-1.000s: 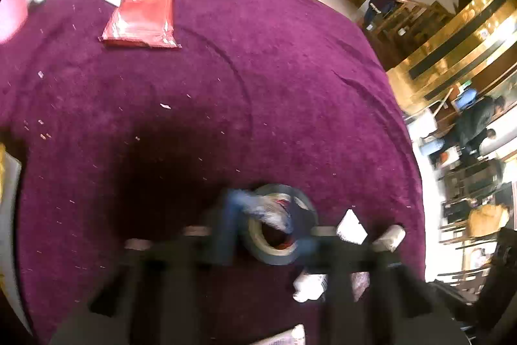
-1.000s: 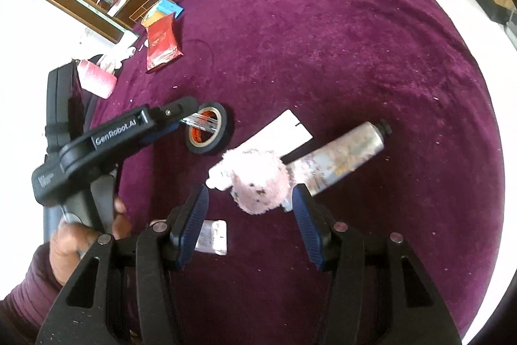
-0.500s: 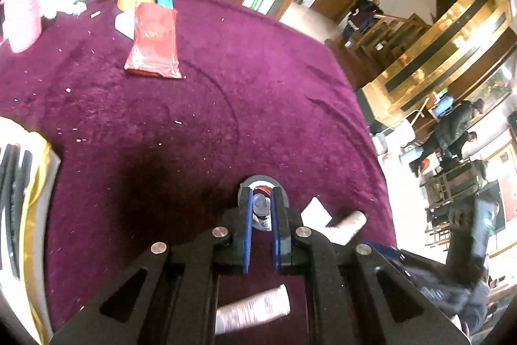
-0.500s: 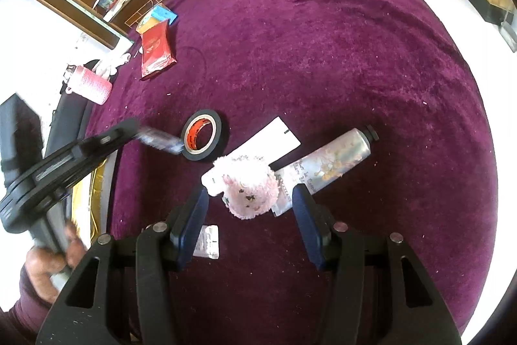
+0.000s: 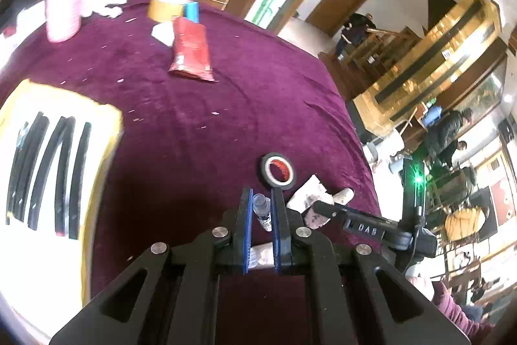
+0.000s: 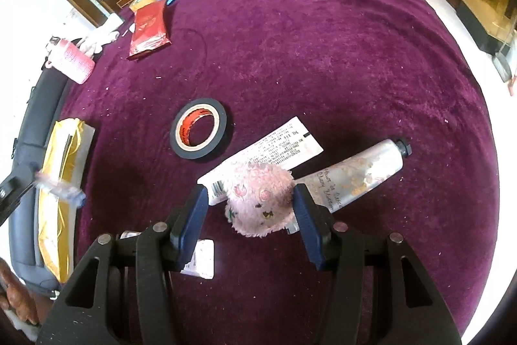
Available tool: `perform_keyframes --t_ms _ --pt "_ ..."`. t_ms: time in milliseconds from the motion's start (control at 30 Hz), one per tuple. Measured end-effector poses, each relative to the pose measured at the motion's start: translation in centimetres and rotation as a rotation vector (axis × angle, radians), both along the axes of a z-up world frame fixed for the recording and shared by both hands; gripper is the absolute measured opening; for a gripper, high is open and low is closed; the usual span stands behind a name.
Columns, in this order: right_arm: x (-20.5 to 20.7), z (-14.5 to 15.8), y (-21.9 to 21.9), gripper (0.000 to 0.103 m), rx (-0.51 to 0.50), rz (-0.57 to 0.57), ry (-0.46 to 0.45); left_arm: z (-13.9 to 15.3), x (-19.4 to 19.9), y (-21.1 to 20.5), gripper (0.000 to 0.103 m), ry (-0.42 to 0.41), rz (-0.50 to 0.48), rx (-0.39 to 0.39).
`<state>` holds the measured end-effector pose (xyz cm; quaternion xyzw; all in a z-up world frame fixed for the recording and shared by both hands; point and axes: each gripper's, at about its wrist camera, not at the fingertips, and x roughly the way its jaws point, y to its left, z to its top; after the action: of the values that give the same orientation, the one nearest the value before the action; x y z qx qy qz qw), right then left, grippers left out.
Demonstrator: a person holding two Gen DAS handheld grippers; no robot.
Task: Organize objects
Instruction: 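Lift the plush charm and clear bottle over the yellow-rimmed tray with both tools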
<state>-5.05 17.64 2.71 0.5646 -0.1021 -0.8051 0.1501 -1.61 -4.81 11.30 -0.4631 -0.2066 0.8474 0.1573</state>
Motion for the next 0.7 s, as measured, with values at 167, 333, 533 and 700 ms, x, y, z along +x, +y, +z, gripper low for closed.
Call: perform_keyframes --t_ms 167,333,533,700 --pt "0.5 0.5 0.4 0.033 -0.027 -0.03 -0.013 -0.2 1.6 -3.5 0.008 -0.015 0.048 0.03" --pt "1.8 2.2 -0.6 0.032 -0.059 -0.025 0.005 0.0 3.6 -8.0 0.008 -0.03 0.105 0.063" --pt "3.7 5.1 -5.0 0.032 -0.136 0.054 0.029 0.0 6.1 -13.1 0.008 -0.034 0.161 0.044" --pt "5.1 6.6 -10.8 0.032 -0.191 0.153 0.02 -1.0 7.5 -16.6 0.008 -0.07 0.191 0.022"
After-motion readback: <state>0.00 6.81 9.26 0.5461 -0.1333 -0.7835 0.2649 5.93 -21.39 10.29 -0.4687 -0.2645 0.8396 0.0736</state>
